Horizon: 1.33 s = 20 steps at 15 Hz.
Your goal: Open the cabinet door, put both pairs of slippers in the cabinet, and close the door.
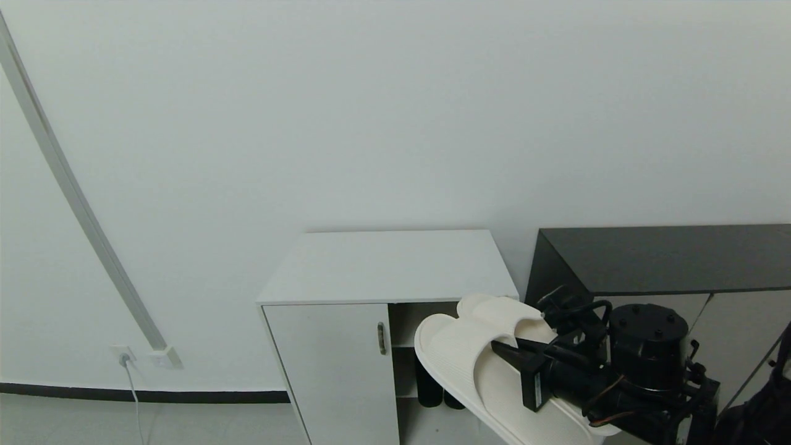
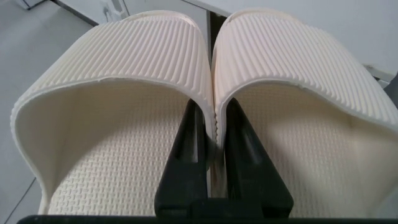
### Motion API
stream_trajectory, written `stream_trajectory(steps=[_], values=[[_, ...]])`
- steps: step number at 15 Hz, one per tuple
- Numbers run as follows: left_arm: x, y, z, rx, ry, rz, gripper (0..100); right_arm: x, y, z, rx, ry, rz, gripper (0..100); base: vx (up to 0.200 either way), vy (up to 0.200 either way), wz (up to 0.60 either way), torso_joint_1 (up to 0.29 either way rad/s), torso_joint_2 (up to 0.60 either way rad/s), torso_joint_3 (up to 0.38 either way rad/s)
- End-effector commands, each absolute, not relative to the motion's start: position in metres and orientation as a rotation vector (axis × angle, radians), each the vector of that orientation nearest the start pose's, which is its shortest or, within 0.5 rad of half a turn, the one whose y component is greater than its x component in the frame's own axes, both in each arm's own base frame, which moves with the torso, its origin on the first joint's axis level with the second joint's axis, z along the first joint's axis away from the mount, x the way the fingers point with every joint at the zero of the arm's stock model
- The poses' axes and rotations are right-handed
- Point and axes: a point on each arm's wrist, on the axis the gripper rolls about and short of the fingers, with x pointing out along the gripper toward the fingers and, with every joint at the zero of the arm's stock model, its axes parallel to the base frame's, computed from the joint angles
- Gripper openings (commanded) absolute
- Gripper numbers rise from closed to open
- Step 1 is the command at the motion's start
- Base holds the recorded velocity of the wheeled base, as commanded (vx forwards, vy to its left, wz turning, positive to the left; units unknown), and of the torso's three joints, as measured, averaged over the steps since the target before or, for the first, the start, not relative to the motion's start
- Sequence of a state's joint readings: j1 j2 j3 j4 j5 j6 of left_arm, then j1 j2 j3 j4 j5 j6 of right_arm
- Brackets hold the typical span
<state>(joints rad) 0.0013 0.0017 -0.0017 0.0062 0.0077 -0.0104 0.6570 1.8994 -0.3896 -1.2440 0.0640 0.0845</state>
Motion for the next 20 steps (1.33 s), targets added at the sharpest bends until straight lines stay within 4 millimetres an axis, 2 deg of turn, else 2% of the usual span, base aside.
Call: stream_trajectory(steps=[1, 4, 10, 20], values=[[-0.023, 0.0, 0.075, -0.011, 0.005, 0.009, 0, 0.223, 0.174, 0.083, -0.003, 0.3, 0.707, 0, 0.0, 0.0, 0.0, 0.0, 0.0, 0.0], [-0.023, 0.0, 0.075, -0.011, 0.006, 0.009, 0, 0.222, 0.175, 0.078, -0.005, 0.302, 0.709, 0, 0.0, 0.0, 0.0, -0.027, 0.06, 0.035], [-0.023, 0.0, 0.075, -0.011, 0.006, 0.009, 0, 0.224, 0.178, 0.066, -0.012, 0.28, 0.716, 0, 0.0, 0.0, 0.0, -0.146, 0.33, 0.174], [-0.023, 0.0, 0.075, -0.011, 0.006, 0.009, 0, 0.221, 0.178, 0.066, -0.018, 0.256, 0.725, 0, 0.0, 0.0, 0.0, -0.162, 0.36, 0.203]])
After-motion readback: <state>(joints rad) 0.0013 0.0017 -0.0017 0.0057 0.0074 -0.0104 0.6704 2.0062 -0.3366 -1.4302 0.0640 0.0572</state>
